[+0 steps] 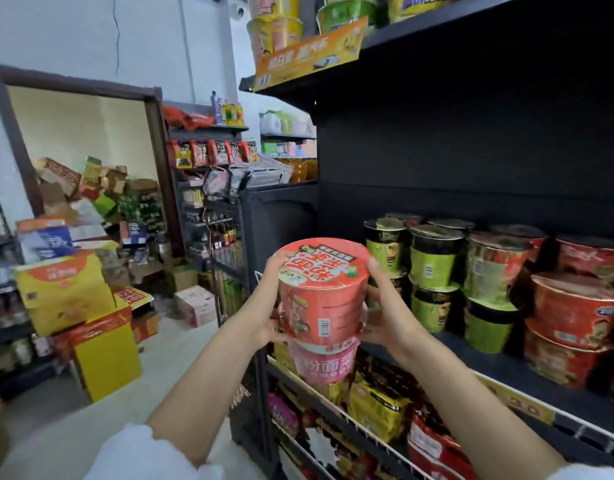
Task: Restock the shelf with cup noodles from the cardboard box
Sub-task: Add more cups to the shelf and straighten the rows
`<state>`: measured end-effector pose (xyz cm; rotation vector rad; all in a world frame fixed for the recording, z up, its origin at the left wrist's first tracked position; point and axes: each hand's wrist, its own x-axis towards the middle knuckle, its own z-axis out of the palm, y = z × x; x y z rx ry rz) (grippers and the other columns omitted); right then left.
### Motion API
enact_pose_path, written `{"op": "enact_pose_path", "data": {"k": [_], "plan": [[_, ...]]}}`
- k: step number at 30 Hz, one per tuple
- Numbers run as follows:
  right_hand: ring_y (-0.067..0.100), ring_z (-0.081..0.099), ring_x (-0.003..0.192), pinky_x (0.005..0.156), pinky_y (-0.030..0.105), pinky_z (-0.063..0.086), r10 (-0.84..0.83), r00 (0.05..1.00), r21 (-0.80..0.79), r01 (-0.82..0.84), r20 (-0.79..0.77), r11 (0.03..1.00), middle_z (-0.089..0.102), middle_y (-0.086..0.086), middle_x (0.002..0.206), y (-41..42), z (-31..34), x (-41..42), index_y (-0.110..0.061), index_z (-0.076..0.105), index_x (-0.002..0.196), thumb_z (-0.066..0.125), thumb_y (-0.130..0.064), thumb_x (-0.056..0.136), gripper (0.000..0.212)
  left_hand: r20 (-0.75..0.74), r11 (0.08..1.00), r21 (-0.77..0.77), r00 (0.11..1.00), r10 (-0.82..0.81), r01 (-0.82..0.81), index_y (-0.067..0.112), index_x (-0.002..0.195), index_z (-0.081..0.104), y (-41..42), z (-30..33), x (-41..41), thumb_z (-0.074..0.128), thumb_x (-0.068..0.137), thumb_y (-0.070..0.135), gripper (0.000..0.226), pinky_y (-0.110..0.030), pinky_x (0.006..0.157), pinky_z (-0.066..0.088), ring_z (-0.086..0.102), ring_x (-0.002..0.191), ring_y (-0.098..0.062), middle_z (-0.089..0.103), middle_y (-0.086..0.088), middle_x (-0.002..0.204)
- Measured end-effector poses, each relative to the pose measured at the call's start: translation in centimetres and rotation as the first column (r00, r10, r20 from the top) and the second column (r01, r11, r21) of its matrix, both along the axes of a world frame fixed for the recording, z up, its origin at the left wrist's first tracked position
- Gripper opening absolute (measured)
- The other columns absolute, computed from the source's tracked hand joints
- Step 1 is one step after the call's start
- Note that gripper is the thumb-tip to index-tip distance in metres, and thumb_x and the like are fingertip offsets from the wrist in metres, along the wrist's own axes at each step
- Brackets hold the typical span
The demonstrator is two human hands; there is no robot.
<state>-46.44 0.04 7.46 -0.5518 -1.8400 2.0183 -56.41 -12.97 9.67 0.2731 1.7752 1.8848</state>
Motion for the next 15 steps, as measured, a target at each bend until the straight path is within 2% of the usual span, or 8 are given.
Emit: {"op": "enact_pose_path", "data": {"k": [2,4,6,9,12,14,15], "plan": [[0.011,0.057,0.095,0.104,0.047,0.04,0.053,0.998,0.023,-0.052,-0.022,0.998,0.063,-0.016,0.089,2.1,1.1,-4.2,-0.039,0.058,0.099,0.032,-0.066,0.088,0.039,0.006,1.0,0.013,1.0,0.011,-0.011,0.022,0.101,0.052,1.7,0.9,-4.5,0.04,0.084,0.069,0.051,-0.042,0.085,0.042,0.049,0.08,-0.021,0.052,-0.003,0.086],[0.009,0.057,0.096,0.1,0.045,0.041,0.074,0.997,0.053,-0.072,-0.033,0.996,0.063,-0.015,0.092,3.9,2.4,-8.2,-0.039,0.056,0.104,0.035,-0.063,0.088,0.036,0.003,1.0,0.028,1.0,-0.003,0.003,0.022,0.09,0.054,3.4,1.9,-8.8,0.039,0.083,0.071,0.051,-0.041,0.083,0.042,0.049,0.08,-0.021,0.051,-0.005,0.088],[0.016,0.056,0.108,0.103,0.048,0.039,0.094,0.995,0.1,-0.09,-0.035,0.991,0.062,-0.015,0.098,5.7,3.3,-12.3,-0.043,0.055,0.104,0.036,-0.067,0.085,0.036,0.0,0.999,0.041,1.0,-0.008,0.008,0.022,0.083,0.053,5.1,2.8,-12.6,0.038,0.084,0.07,0.051,-0.041,0.083,0.041,0.049,0.08,-0.022,0.052,-0.006,0.089],[0.018,0.052,0.113,0.102,0.045,0.04,0.071,0.996,0.106,-0.066,-0.049,0.992,0.06,-0.014,0.101,7.9,4.1,-18.0,-0.043,0.055,0.1,0.037,-0.069,0.084,0.035,0.004,0.998,0.069,1.0,-0.007,0.006,0.018,0.084,0.053,7.6,3.5,-18.3,0.034,0.086,0.07,0.055,-0.042,0.086,0.04,0.05,0.086,-0.024,0.052,-0.007,0.091],[0.022,0.051,0.115,0.098,0.043,0.042,0.015,0.999,0.125,-0.011,-0.035,0.992,0.058,-0.006,0.109,10.4,4.0,-23.0,-0.039,0.052,0.109,0.035,-0.072,0.083,0.045,0.021,0.995,0.1,1.0,-0.021,0.019,0.019,0.106,0.05,10.3,3.5,-23.2,0.036,0.083,0.073,0.06,-0.042,0.089,0.041,0.048,0.104,-0.029,0.05,-0.011,0.105],[0.024,0.053,0.117,0.101,0.045,0.042,-0.027,0.999,0.121,0.03,-0.026,0.992,0.058,-0.002,0.115,11.9,3.6,-26.2,-0.037,0.052,0.116,0.034,-0.074,0.082,0.053,0.015,0.995,0.088,0.999,-0.037,0.036,0.019,0.106,0.052,12.2,3.1,-26.6,0.04,0.081,0.072,0.061,-0.042,0.091,0.043,0.049,0.107,-0.03,0.05,-0.012,0.107],[0.025,0.053,0.118,0.103,0.046,0.042,-0.051,0.999,0.111,0.052,-0.016,0.992,0.059,0.0,0.116,12.7,3.3,-27.7,-0.035,0.053,0.119,0.035,-0.074,0.081,0.058,0.008,0.996,0.072,0.999,-0.054,0.053,0.018,0.1,0.054,13.1,2.7,-28.3,0.041,0.082,0.071,0.058,-0.041,0.089,0.045,0.052,0.104,-0.028,0.052,-0.011,0.103]]}}
